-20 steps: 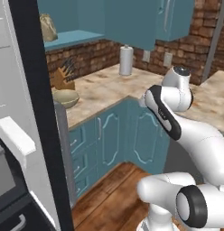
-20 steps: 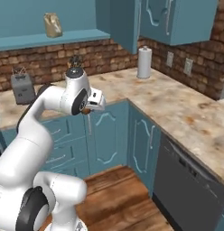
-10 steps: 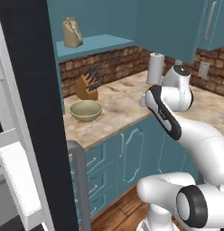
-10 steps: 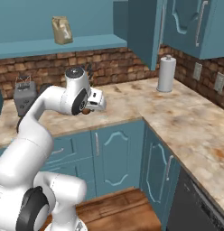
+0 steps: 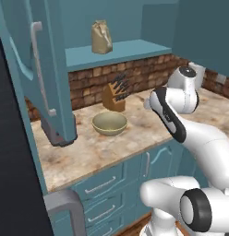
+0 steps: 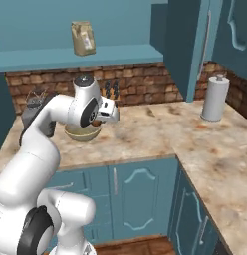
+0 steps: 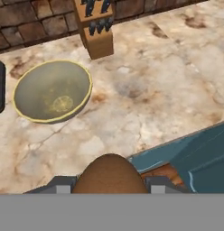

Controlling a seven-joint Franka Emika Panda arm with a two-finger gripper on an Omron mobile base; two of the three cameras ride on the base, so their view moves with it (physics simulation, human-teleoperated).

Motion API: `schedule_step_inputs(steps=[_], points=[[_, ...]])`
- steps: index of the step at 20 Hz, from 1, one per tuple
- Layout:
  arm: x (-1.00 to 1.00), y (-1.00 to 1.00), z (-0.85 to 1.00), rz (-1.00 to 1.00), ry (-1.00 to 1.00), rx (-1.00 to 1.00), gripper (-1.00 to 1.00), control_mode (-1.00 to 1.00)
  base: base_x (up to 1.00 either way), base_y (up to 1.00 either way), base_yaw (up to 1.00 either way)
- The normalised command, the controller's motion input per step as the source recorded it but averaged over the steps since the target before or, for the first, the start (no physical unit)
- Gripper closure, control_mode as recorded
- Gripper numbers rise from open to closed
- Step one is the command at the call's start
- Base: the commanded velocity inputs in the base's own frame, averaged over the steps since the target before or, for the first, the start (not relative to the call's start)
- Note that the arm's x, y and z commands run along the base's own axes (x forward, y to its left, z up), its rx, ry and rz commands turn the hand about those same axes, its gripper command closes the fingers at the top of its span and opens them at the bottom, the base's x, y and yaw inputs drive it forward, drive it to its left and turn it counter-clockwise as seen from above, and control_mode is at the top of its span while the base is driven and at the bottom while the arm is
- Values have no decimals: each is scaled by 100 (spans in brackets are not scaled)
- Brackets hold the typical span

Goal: Pick the egg and butter from the fridge and place them by the bowl for mixing.

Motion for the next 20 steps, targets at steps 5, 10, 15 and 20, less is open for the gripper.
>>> schedule_step_inputs(steps=[5,10,15,20], points=[[0,0,0,0,0,0,100,100,47,-26,42],[0,0,0,0,0,0,100,100,48,-34,29],[0,0,0,0,0,0,100,100,55,-44,7],[0,0,0,0,0,0,100,100,62,-33,16]])
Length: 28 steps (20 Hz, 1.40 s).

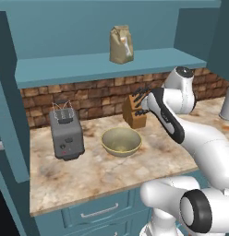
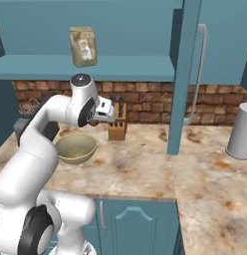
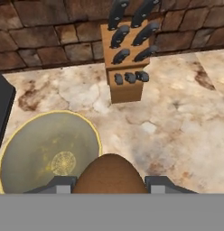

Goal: Pick the egg and butter from the fridge and place them by the bowl for mixing.

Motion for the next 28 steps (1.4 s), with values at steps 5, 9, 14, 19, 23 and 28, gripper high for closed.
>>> schedule_step_inputs(steps=[5,9,14,19,23,28], points=[[0,0,0,0,0,0,100,100,42,-23,14],[0,0,0,0,0,0,100,100,3,-2,2],[0,0,0,0,0,0,100,100,1,0,0],[24,-20,-27,-7,2,0,100,-100,2,-1,0],[25,-27,-43,-3,14,7,100,-100,0,0,0],[-12,-25,-54,0,10,16,100,-100,0,0,0]])
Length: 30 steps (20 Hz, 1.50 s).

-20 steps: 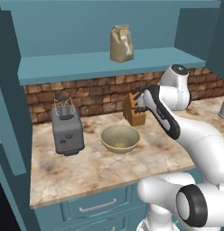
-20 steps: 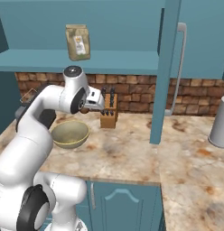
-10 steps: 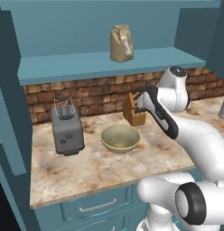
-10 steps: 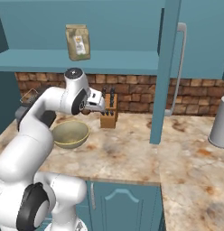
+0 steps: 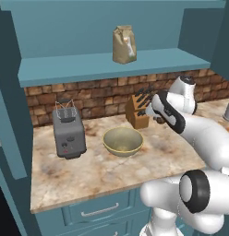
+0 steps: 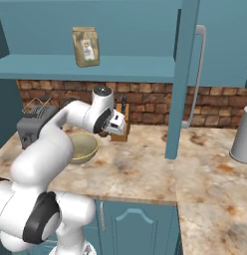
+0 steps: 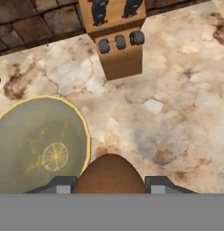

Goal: Pick the egg and butter from the fridge and place them by the bowl for mixing.

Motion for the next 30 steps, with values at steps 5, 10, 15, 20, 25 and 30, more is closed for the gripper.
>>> schedule_step_inputs(steps=[5,10,15,20,25,30], points=[[-15,-2,-64,1,3,4,100,-100,0,0,0],[2,0,-67,0,0,7,100,-100,0,0,0],[31,0,-61,-3,0,9,100,-100,0,0,0],[9,1,-40,-5,-6,1,100,-100,0,0,0],[9,0,-20,-5,-2,6,100,-100,0,0,0],[19,0,-13,-3,0,11,100,-100,0,0,0]])
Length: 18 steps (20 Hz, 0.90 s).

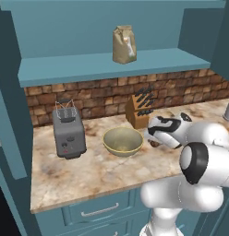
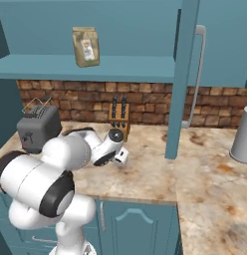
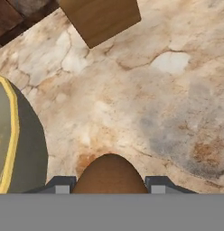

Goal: Pick the egg and butter from the fridge and place them by the bowl for mixing.

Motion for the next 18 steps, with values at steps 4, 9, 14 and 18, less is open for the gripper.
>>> schedule_step_inputs(steps=[4,9,14,18], points=[[17,2,-15,-4,0,9,100,-100,0,0,0],[19,3,-17,-4,0,4,100,-100,0,0,0],[22,2,-17,-2,0,5,100,-100,0,0,0],[17,4,-23,-1,0,3,-100,-100,0,0,0]])
